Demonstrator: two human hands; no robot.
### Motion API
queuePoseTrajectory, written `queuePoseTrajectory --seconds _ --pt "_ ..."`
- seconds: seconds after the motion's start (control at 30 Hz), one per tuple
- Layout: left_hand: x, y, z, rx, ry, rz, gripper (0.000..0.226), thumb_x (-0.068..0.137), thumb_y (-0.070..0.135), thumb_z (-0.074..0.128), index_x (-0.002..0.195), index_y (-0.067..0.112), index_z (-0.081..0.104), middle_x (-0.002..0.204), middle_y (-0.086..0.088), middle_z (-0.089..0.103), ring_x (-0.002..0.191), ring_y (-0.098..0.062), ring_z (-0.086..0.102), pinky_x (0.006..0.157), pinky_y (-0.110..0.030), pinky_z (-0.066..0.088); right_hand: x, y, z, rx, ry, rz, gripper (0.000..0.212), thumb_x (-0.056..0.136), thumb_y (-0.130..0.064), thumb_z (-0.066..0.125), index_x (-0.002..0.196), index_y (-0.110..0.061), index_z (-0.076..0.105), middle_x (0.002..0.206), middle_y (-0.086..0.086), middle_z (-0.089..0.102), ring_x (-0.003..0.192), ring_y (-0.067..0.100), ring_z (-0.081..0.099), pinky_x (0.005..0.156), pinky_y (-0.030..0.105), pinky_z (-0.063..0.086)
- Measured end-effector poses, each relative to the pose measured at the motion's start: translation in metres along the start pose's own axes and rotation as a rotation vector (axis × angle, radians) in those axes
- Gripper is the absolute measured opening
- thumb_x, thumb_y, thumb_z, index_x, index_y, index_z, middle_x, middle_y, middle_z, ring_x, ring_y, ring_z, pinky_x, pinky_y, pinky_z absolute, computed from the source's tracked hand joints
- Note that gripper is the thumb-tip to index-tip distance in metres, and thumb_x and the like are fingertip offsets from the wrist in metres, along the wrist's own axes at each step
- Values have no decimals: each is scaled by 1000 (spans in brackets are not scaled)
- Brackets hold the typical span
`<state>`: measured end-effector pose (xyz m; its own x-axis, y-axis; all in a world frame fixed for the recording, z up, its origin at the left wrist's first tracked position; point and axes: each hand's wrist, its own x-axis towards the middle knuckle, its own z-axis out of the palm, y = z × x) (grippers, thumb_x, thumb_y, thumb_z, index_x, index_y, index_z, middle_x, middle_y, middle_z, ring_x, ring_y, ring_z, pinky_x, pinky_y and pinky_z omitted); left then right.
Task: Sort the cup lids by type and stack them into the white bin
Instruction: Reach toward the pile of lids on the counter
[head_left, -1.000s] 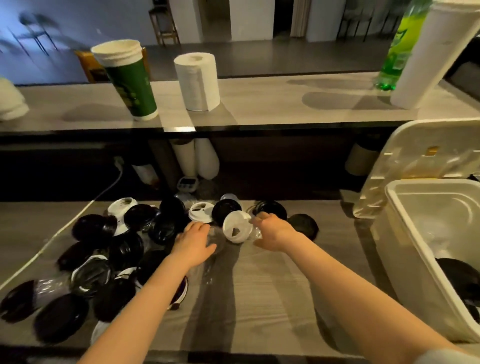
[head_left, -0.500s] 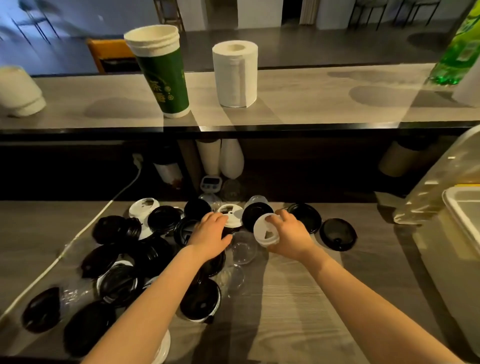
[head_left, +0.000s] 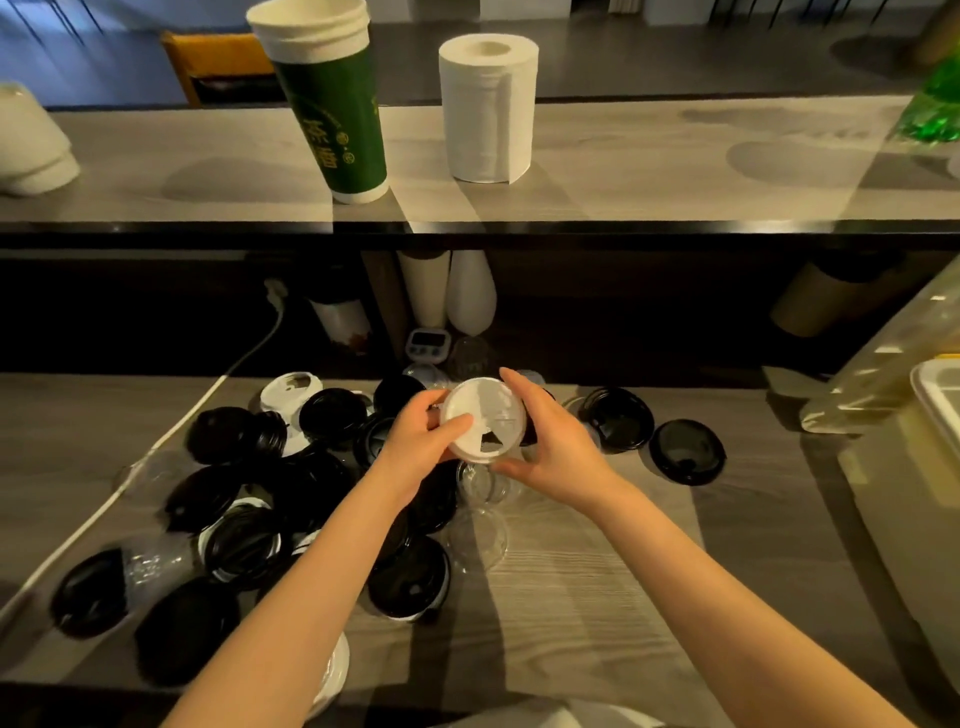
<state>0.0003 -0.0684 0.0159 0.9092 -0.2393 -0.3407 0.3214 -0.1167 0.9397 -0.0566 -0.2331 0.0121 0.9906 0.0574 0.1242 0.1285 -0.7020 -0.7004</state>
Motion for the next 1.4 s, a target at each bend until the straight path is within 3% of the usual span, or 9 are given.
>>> queuePoseTrajectory --seconds 0.13,0.3,0.4,0.53,0.8,0.9,1.07,1.23,1.4 --pt "-3 -11 -22 42 194 18 37 88 6 61 120 16 45 112 -8 59 102 -20 56 83 -35 51 -14 14 17 -81 12 33 70 84 -27 69 144 -18 34 148 0 37 136 17 36 109 27 33" --pt "-11 -19 -39 70 281 14 43 87 7 62 126 13 44 114 -7 58 105 -22 55 95 -42 48 -32 37 42 -523 -357 -49 49 94 -32 49 139 -17 42 158 7 15 147 25 7 118 44 17" --pt "-15 -20 -40 83 283 27 43 87 8 63 125 14 44 113 -7 59 105 -22 56 95 -43 48 -28 41 50 -605 -414 -58 40 95 -24 49 133 -12 49 156 10 22 146 28 11 116 44 21" --pt "-19 -15 -37 84 283 56 47 87 8 63 129 13 43 112 -6 60 106 -23 57 94 -44 49 -26 46 50 -449 -202 -86 19 82 -9 64 102 -8 65 119 12 63 129 36 45 92 49 50" --pt "-29 6 -5 50 254 198 43 85 7 64 123 16 46 110 -1 60 100 -16 59 84 -33 52 -38 28 -17 104 103 156 15 94 -7 49 105 -11 58 85 -9 56 79 13 55 72 29 46" --pt "-31 15 20 46 226 253 39 85 7 65 116 23 47 105 4 61 95 -9 60 77 -26 50 -46 25 -52 171 138 213 18 93 -13 53 111 -11 53 82 1 56 75 17 54 72 35 48" --pt "-40 33 76 31 169 305 38 84 6 65 113 23 47 101 11 59 94 -6 59 78 -27 51 -72 28 -111 196 162 246 65 73 -17 78 124 -30 41 85 -6 48 70 6 49 64 20 43" --pt "-51 48 144 38 39 359 38 85 8 65 114 23 47 111 2 59 99 -10 59 79 -23 53 -108 47 -170 171 337 224 55 76 -15 77 113 -33 41 92 -8 52 64 5 53 60 17 47" --pt "-62 59 215 25 -76 369 37 84 11 66 111 31 50 111 1 61 101 -14 61 85 -35 53 -150 79 -230 161 468 226 55 76 -17 77 121 -32 50 102 -10 58 92 2 57 78 18 51"
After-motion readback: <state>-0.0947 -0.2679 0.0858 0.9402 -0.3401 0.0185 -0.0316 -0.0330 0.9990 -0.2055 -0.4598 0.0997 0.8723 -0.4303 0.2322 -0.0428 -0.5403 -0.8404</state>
